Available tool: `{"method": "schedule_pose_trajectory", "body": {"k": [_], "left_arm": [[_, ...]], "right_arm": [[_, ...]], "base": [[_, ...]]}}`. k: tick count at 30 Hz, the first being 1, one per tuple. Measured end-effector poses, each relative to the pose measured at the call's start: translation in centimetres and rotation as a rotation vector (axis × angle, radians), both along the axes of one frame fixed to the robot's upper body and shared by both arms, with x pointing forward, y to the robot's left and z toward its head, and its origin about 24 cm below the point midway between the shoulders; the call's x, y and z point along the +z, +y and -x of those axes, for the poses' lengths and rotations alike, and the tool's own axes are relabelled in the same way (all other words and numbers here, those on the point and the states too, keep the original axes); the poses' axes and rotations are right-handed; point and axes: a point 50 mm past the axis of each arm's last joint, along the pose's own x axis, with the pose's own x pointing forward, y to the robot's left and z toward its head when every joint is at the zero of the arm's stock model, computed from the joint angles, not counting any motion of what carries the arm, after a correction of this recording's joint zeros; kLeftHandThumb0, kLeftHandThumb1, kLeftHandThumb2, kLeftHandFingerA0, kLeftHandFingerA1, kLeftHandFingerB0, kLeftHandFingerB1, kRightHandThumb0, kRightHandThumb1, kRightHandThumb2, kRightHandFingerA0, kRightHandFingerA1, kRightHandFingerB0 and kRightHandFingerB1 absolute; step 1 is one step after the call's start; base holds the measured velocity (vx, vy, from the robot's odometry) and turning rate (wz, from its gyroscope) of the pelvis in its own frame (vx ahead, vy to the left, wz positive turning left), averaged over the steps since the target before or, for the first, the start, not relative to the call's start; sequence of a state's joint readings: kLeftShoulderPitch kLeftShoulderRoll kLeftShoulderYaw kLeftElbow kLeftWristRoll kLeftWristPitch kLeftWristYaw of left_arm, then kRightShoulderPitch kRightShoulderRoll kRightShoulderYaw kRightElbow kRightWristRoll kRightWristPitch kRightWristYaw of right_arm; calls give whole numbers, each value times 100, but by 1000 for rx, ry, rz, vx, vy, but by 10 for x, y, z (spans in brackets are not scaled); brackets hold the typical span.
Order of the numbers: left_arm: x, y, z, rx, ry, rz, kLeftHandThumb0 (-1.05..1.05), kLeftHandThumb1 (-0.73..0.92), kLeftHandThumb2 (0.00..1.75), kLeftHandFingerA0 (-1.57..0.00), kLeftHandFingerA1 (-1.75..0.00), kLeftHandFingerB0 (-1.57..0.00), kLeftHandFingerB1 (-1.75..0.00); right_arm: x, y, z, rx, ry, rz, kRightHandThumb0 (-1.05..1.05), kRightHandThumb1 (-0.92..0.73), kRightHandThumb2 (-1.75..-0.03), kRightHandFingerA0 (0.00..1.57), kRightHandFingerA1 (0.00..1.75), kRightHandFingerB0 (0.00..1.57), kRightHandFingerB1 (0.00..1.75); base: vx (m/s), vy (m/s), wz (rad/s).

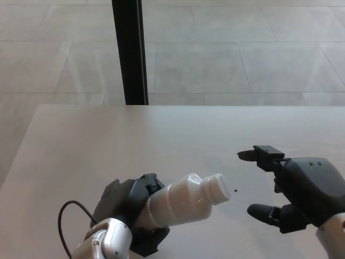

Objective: The robot uses its left hand to to lift the bottle kept on the middle of the desk and tilts it towards its right hand. It then uses its right hand to rotate its cap to open it and places the bottle and cap back on the desk

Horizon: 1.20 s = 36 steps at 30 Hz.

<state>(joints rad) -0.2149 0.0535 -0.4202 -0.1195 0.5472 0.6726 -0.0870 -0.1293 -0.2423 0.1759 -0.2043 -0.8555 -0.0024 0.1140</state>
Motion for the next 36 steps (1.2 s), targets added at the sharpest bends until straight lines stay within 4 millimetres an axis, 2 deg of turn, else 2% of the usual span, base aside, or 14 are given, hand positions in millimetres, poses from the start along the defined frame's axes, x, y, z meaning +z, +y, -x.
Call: {"method": "schedule_pose_trajectory", "body": {"k": [5, 7, 9, 16, 17, 18, 19, 21, 22, 26, 28, 33, 35, 36], "left_arm": [[0, -2, 0, -4, 1, 1, -10, 60, 107, -81, -175, -63, -142], [0, -2, 0, -4, 2, 1, -9, 60, 104, -81, -175, -65, -131], [0, -2, 0, -5, 2, 2, -11, 64, 92, -78, -175, -62, -112], [0, -3, 1, -2, 2, 8, -12, 64, 95, -76, -174, -61, -121], [0, -3, 1, -3, 2, 8, -14, 66, 89, -79, -175, -59, -96], [0, -3, 1, -3, 2, 9, -15, 67, 85, -78, -175, -58, -86], [0, -3, 1, -2, 1, 10, -15, 63, 86, -75, -173, -54, -76], [-1, -4, 1, -2, 1, 11, -14, 66, 85, -77, -175, -58, -91], [-1, -4, 1, -2, 1, 10, -13, 65, 92, -79, -175, -59, -121], [-1, -4, 1, -2, 0, 6, -13, 68, 92, -78, -175, -62, -100], [-1, -5, 1, -5, -1, 2, -10, 63, 100, -80, -175, -61, -131], [-1, -6, -1, -9, 0, -3, -11, 59, 108, -85, -175, -64, -148], [-1, -7, -1, -10, 0, -4, -11, 59, 107, -84, -175, -66, -129], [-1, -7, -1, -10, 0, -4, -15, 63, 93, -80, -169, -56, -88]], "right_arm": [[4, 6, 4, 24, -19, -15, -67, -47, -85, 82, 106, 32, 52], [6, 8, 6, 31, -29, -20, -62, -58, -58, 78, 116, 38, 41], [7, 10, 7, 37, -34, -28, -63, -59, -59, 80, 113, 39, 40], [9, 11, 8, 37, -38, -47, -63, -58, -58, 82, 111, 39, 41], [9, 12, 8, 37, -38, -51, -63, -45, -85, 87, 103, 33, 51], [10, 12, 8, 39, -38, -55, -62, -59, -58, 83, 108, 38, 40], [9, 13, 8, 41, -38, -59, -62, -59, -58, 84, 107, 38, 41], [9, 16, 9, 46, -37, -69, -62, -59, -58, 84, 107, 37, 41], [9, 17, 9, 48, -36, -72, -62, -59, -58, 84, 106, 38, 40], [9, 19, 9, 50, -30, -80, -59, -58, -58, 87, 104, 38, 40], [8, 21, 10, 52, -26, -84, -52, -58, -58, 90, 104, 40, 40], [7, 25, 10, 59, -24, -97, -47, -61, -59, 93, 109, 42, 42], [6, 26, 10, 62, -23, -102, -43, -65, -60, 96, 112, 43, 42], [6, 26, 10, 63, -22, -103, -43, -67, -61, 96, 117, 44, 42]], "base": [[0, 0, 0], [0, 0, 0], [0, 0, 0], [0, 0, 0], [0, 0, 0], [0, 0, 0], [0, 0, 0], [0, 0, 0], [0, 0, 0], [0, 0, 0], [0, 0, 0], [0, 0, 0], [0, 0, 0], [0, 0, 0]]}}
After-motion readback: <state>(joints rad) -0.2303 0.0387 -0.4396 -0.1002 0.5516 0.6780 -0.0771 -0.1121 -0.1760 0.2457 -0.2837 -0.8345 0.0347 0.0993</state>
